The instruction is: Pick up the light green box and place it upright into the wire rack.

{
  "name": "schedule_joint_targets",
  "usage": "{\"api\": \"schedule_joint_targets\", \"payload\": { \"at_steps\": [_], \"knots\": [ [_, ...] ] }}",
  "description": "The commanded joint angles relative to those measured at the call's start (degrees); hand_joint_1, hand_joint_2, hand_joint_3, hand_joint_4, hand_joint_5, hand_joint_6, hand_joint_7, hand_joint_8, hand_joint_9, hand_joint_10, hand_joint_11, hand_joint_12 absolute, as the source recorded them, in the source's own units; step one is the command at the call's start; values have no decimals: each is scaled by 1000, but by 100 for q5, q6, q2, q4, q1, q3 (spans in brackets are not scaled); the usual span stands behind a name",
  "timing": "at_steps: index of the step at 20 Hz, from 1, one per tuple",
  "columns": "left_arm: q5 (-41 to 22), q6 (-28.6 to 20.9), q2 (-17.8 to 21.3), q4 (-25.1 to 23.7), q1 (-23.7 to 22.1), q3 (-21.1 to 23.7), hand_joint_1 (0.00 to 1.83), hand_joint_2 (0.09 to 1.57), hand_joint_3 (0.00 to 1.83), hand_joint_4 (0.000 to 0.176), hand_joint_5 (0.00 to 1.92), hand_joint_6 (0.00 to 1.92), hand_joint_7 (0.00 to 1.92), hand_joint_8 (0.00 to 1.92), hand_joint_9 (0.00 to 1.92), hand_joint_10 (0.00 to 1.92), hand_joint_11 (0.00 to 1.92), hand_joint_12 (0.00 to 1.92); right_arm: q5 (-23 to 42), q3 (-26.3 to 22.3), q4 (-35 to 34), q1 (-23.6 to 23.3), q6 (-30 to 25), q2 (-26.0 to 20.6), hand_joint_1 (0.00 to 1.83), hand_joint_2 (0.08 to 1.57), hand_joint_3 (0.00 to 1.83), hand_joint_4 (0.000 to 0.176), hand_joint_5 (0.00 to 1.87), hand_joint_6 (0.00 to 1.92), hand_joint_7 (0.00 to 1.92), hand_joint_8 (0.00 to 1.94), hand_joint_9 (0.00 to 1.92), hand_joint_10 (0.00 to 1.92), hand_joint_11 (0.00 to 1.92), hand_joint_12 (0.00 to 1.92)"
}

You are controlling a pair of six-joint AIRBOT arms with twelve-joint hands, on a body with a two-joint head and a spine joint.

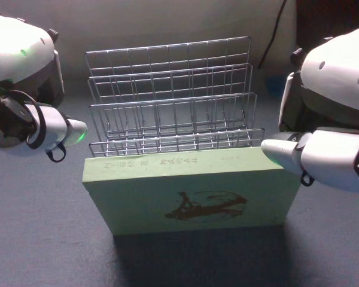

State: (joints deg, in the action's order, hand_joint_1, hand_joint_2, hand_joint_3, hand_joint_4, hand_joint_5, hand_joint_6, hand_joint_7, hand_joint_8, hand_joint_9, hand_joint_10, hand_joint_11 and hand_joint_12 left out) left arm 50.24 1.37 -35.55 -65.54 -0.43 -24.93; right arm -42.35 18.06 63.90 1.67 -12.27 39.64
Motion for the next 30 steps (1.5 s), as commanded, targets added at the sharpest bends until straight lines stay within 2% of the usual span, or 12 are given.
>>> {"api": "schedule_joint_targets", "payload": {
  "at_steps": [1, 3, 5, 10, 12, 15, 18, 20, 21, 23, 25, 30],
  "knots": [
    [-91, 15, 2, -459, -61, 17, 92, 1074, 158, 89, 198, 99, 166, 47, 77, 47, 0, 438, 168, -6, 330, -50, -35, -3, 13, 977, 133, 111, 83, 63, 124, 51, 108, 84, 0, 793],
    [-90, 15, 2, -458, -61, 20, 92, 1074, 158, 89, 198, 99, 166, 47, 77, 47, 0, 438, 167, -6, 330, -46, -35, -2, 13, 977, 133, 111, 83, 63, 124, 51, 108, 84, 0, 793],
    [-90, 23, 2, -458, -61, 24, 83, 1149, 21, 89, 239, 17, 188, 2, 97, 8, 0, 430, 140, -6, 330, -44, -33, -2, 0, 1038, 17, 111, 101, 5, 141, 2, 136, 14, 0, 785],
    [-51, 40, 2, -458, -85, 8, 74, 1173, 7, 90, 251, 3, 193, 0, 101, 1, 0, 417, 140, -6, 331, -49, -32, -2, 24, 1041, 2, 113, 125, 5, 179, 1, 164, 3, 0, 847],
    [-49, 52, 2, -458, -83, -36, 68, 1174, 5, 88, 249, 2, 190, 0, 97, 0, 0, 398, 164, -6, 331, -71, -36, 5, 36, 1040, 1, 99, 117, 0, 167, 1, 158, 0, 0, 823],
    [-49, 188, 20, -458, -84, -106, 68, 1174, 4, 85, 247, 1, 189, 0, 96, 0, 0, 392, 217, 64, 369, -190, -85, 95, 34, 1042, 1, 90, 107, 0, 167, 0, 157, 0, 0, 801],
    [-23, 276, 123, -458, -81, -151, 77, 1172, 2, 84, 246, 0, 185, 0, 92, 0, 0, 380, 172, 445, 370, -211, -177, 616, 76, 1045, 1, 80, 105, 0, 179, 2, 171, 4, 0, 824],
    [-82, 337, 239, -458, -69, -179, 88, 1169, 0, 84, 254, 3, 188, 1, 93, 0, 0, 399, -101, 740, 395, -118, -186, 1193, 281, 1003, 0, 68, 103, 1, 175, 1, 175, 5, 0, 832],
    [-159, 373, 399, -459, -71, -240, 90, 1168, 0, 84, 255, 3, 189, 1, 93, 0, 0, 400, -391, 1112, 425, 122, -134, 1855, 431, 968, 0, 65, 103, 1, 174, 1, 173, 3, 0, 828],
    [-167, 452, 446, -459, -106, -273, 90, 1168, 0, 84, 255, 3, 189, 1, 93, 0, 0, 400, -408, 1239, 425, 183, -149, 2048, 431, 968, 0, 65, 103, 1, 174, 1, 173, 3, 0, 828],
    [-166, 550, 471, -458, -183, -330, 108, 1164, 0, 84, 257, 4, 191, 2, 92, 0, 0, 398, -428, 1357, 450, 188, -186, 2242, 640, 950, 0, 63, 135, 5, 152, 0, 144, 0, 0, 744],
    [-164, 805, 511, -453, -321, -481, 115, 1166, 0, 84, 258, 3, 191, 1, 91, 0, 0, 396, -649, 1532, 947, 273, -405, 2790, 772, 924, 0, 63, 128, 0, 134, 0, 127, 0, 0, 596]
  ]
}}
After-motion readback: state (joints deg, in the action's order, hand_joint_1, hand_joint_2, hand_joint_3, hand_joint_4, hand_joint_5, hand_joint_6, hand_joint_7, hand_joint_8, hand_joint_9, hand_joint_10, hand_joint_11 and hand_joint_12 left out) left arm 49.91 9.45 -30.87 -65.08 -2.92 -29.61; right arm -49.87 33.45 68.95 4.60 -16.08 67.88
